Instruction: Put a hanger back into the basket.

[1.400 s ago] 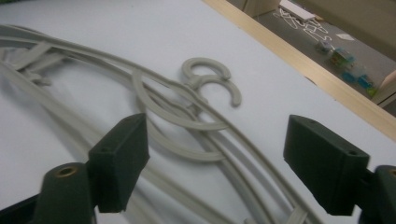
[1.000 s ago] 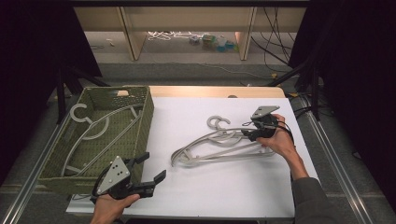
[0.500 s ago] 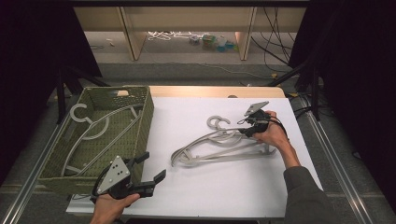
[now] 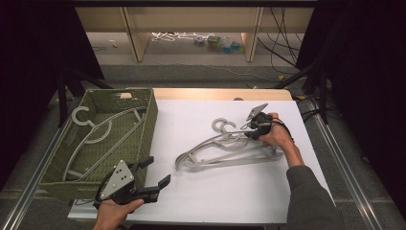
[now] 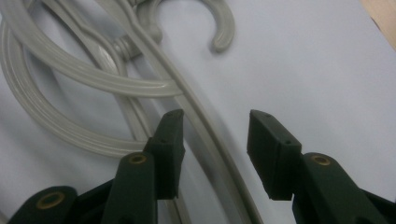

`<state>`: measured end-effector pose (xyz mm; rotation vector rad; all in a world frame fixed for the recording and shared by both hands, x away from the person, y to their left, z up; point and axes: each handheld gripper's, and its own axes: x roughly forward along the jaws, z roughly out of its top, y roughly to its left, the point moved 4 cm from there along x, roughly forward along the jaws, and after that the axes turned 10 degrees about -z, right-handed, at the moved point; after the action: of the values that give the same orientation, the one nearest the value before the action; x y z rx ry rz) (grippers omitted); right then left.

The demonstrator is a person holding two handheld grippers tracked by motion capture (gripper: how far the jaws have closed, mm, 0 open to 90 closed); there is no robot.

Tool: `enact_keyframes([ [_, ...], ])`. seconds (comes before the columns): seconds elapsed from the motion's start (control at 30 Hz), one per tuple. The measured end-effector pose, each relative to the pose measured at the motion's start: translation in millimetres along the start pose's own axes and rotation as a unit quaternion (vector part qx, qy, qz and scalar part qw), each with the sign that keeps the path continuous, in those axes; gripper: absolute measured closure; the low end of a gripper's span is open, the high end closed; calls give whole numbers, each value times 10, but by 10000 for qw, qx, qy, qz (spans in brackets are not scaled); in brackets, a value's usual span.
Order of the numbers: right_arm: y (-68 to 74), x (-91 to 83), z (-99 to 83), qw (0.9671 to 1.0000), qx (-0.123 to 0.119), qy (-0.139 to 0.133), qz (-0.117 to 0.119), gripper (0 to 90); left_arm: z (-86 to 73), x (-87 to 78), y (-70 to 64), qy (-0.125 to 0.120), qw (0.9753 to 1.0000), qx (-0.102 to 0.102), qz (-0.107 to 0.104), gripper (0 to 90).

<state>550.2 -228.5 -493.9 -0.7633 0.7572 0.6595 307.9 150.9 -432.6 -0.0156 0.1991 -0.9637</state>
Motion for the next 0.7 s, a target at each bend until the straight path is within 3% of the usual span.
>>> enact_keyframes([
  [0.17,13,69,-7,9998,-92,179,85,630,1,-1,0,7,10000,21,-8,183],
  [0.4,6,72,-5,9992,-302,101,238,703,-6,3,0,45,10000,45,-14,185],
  [0.53,34,60,22,9961,-828,164,270,742,-6,1,3,46,10000,52,-13,187],
  [0.6,44,57,40,9927,-1164,181,246,760,-6,1,4,45,10000,57,-12,187],
  [0.7,45,43,33,9886,-1477,147,251,779,-5,1,4,41,10000,54,-16,188],
])
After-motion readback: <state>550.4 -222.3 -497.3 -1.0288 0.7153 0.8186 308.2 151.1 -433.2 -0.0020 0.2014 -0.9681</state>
